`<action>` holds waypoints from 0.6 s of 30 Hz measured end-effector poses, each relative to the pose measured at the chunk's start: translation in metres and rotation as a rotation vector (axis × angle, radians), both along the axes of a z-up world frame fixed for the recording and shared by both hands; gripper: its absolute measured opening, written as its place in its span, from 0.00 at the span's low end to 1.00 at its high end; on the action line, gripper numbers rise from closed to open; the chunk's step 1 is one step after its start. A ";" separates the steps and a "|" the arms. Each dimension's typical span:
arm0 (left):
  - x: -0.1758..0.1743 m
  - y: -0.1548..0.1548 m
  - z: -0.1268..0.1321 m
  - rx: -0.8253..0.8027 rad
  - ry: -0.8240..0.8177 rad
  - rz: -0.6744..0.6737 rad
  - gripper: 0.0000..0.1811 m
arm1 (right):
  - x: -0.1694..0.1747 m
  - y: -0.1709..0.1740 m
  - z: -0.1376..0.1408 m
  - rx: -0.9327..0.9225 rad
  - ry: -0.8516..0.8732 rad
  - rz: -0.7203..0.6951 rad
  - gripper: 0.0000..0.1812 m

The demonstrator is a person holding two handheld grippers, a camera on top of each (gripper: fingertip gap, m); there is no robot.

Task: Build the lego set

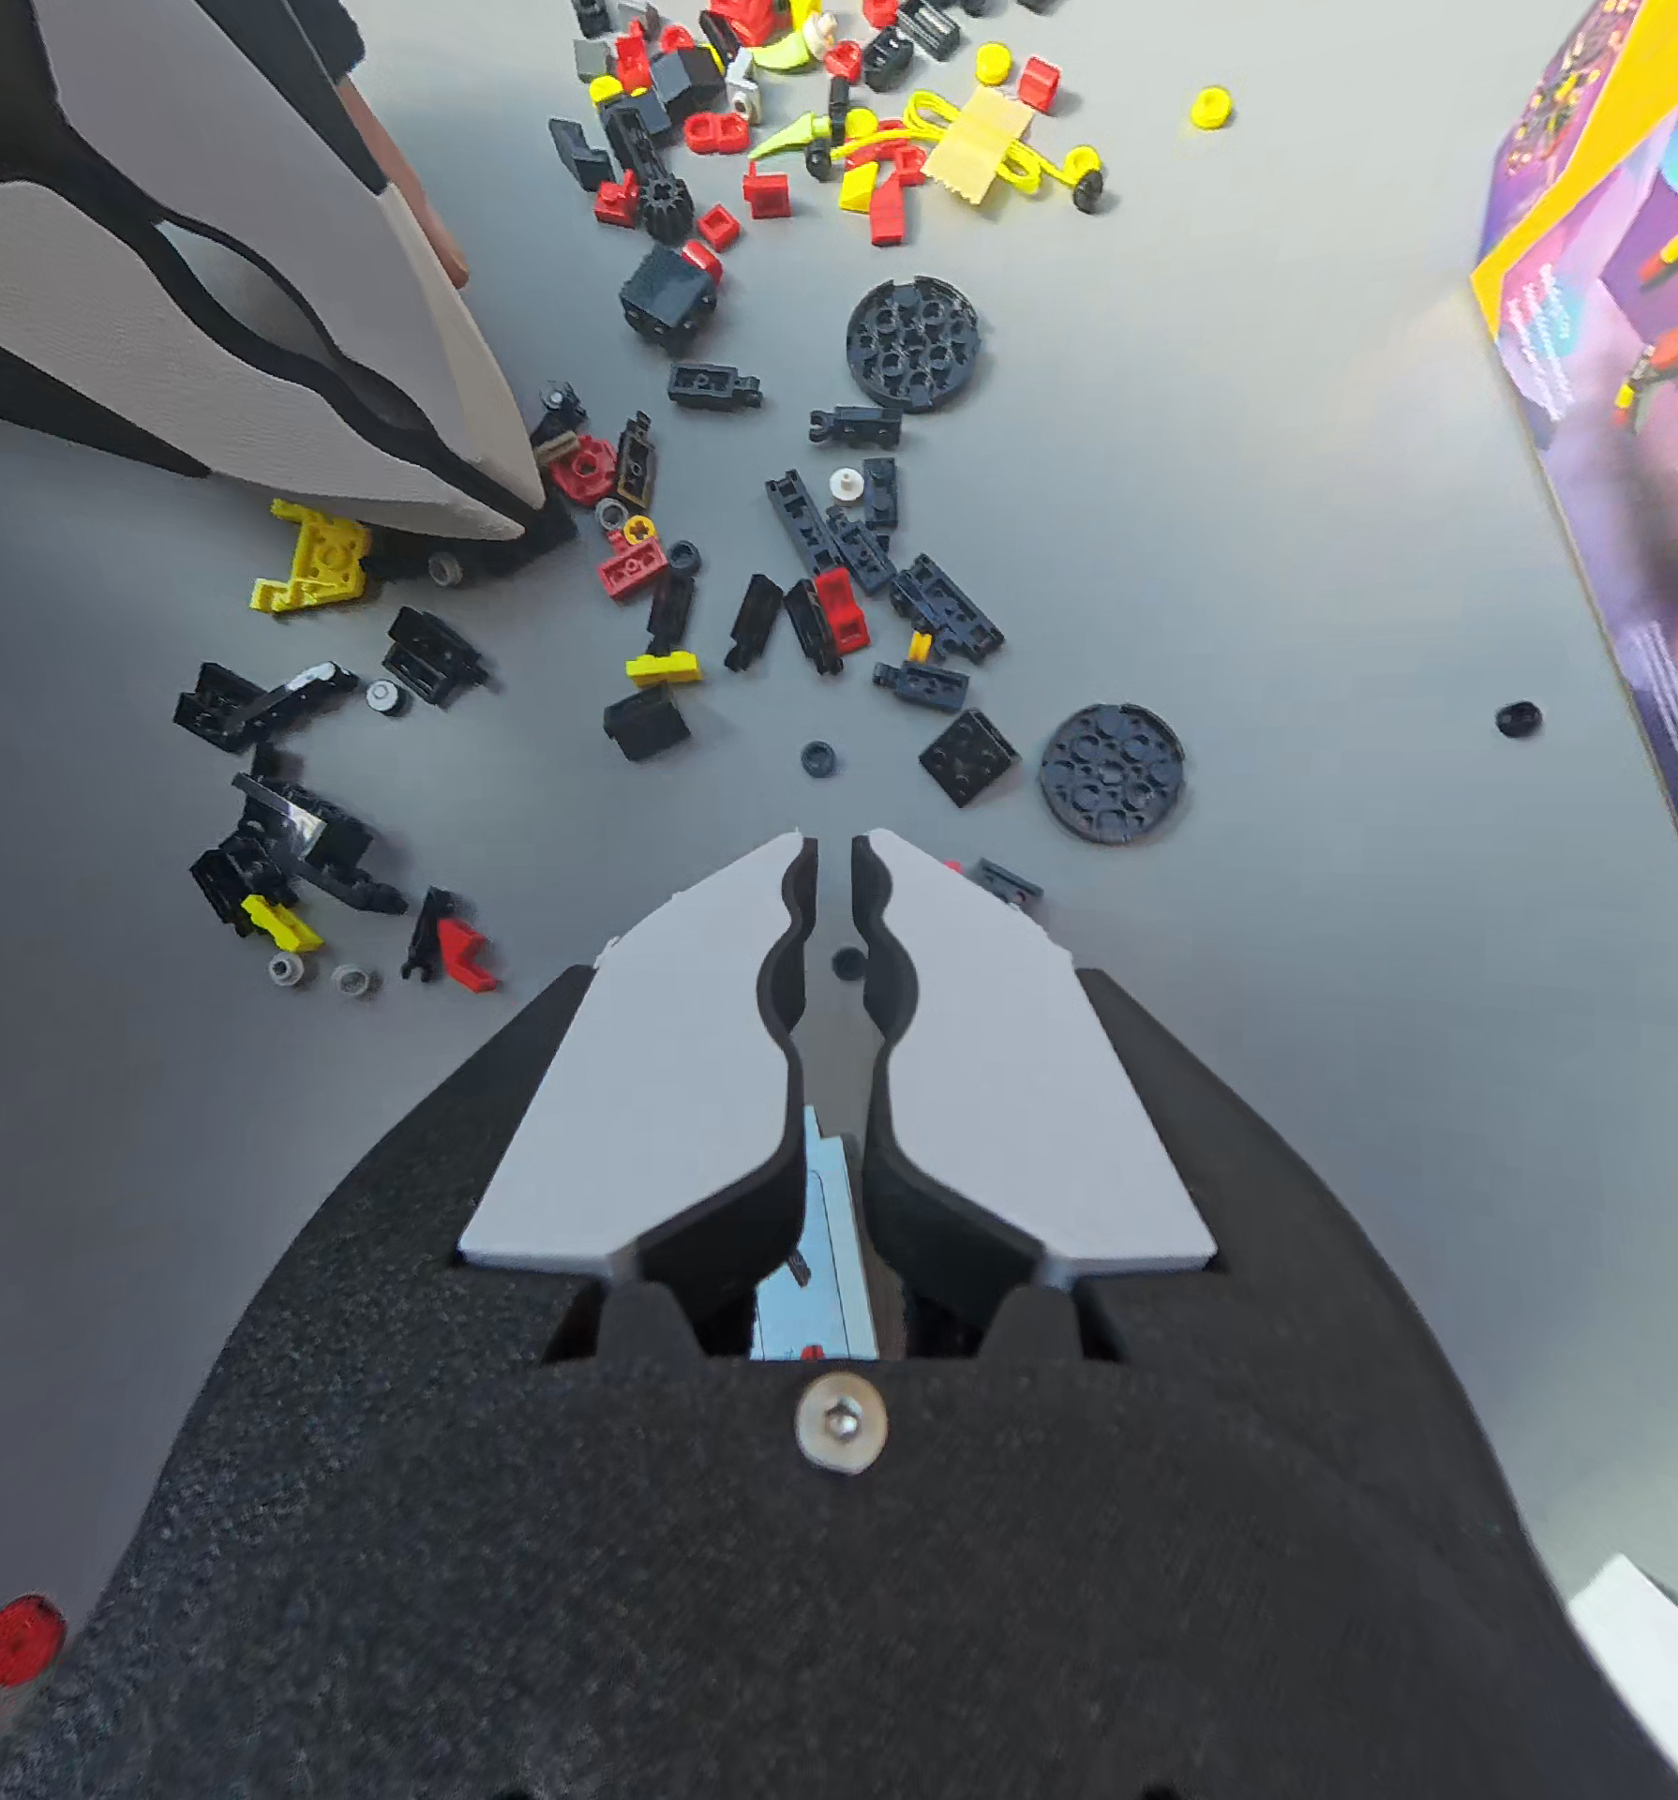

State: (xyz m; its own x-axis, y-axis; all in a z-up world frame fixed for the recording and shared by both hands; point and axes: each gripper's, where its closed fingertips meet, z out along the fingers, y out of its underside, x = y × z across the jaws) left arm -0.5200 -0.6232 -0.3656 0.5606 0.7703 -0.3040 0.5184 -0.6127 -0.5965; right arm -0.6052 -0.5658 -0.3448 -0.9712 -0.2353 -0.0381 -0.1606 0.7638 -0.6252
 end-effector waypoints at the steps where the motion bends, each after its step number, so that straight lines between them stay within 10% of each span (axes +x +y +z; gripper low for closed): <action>1: 0.002 0.000 -0.001 0.004 -0.011 -0.003 0.00 | -0.007 0.006 0.000 0.007 0.007 -0.019 0.03; 18: 0.013 -0.014 0.024 0.042 0.080 0.087 0.01 | -0.076 0.067 -0.010 0.084 0.080 -0.201 0.03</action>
State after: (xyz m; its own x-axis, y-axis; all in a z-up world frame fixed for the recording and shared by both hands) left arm -0.5066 -0.6371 -0.3416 0.4667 0.8278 -0.3115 0.5180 -0.5413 -0.6623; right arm -0.6808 -0.4984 -0.3550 -0.9989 -0.0360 0.0300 -0.0466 0.8344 -0.5492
